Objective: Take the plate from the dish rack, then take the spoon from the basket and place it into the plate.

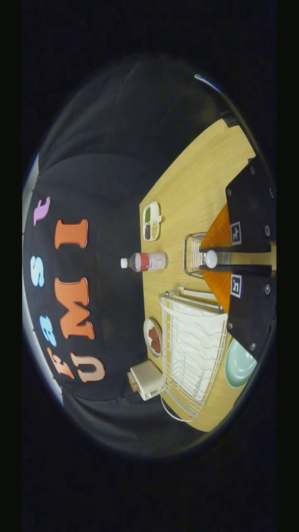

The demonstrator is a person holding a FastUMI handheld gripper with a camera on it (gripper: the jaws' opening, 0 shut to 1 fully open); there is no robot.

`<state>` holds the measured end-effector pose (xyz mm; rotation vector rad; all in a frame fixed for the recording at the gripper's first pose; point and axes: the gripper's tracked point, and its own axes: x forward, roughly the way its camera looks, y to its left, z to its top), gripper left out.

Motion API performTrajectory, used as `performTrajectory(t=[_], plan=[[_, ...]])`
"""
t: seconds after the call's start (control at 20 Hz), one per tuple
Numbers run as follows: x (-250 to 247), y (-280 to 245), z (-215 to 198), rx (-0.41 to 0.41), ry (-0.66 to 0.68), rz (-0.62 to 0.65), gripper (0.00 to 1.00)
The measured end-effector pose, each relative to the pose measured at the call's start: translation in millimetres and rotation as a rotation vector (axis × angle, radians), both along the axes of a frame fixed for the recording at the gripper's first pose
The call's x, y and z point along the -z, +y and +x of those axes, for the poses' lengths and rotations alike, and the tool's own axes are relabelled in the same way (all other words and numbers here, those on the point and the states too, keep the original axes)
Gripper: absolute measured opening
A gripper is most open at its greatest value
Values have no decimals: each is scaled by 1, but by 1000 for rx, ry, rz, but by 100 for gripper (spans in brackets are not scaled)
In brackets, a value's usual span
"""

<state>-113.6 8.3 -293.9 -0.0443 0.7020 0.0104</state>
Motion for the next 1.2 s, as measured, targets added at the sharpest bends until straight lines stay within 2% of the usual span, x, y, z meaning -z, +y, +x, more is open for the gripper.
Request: performTrajectory(t=[0.3,0.65,1.0,1.2], plan=[[-50,7,-13,-46,-31,-5,11],[-85,51,-48,-163,-22,57,11],[-77,121,-88,-345,62,169,11],[-50,154,-100,-402,116,221,11]])
